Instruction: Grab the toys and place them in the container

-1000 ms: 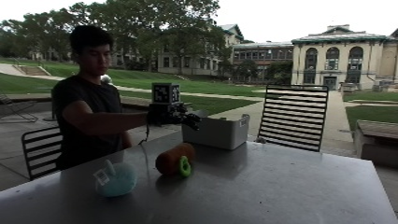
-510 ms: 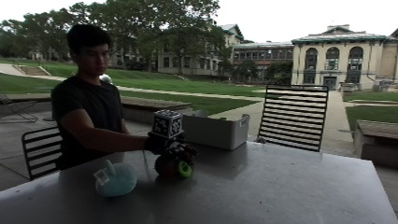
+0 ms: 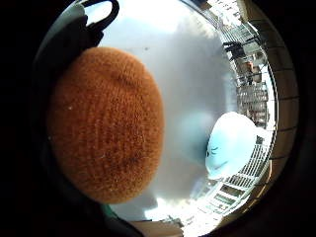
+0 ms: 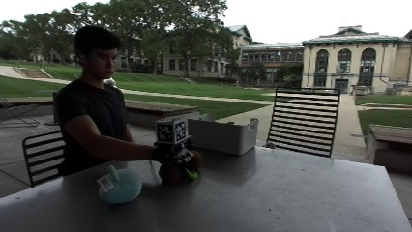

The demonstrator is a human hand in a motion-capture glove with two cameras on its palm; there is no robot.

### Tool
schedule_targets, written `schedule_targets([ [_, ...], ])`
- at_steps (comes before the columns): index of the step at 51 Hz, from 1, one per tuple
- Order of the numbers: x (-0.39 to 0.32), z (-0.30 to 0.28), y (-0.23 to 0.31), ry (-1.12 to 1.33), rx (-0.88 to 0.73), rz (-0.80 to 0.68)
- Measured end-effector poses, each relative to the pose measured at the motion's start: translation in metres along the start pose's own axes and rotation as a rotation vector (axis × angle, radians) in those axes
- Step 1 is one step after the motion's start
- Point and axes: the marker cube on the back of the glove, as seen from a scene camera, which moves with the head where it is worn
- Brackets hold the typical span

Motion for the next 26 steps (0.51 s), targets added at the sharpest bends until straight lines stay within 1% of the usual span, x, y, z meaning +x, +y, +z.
schedule_targets([
  [9,0.012,-0.025,-0.018,0.065,-0.026,-0.037],
  [17,-0.003,-0.056,-0.023,0.058,0.036,-0.034],
  [26,-0.022,-0.132,-0.038,0.056,0.105,-0.079],
])
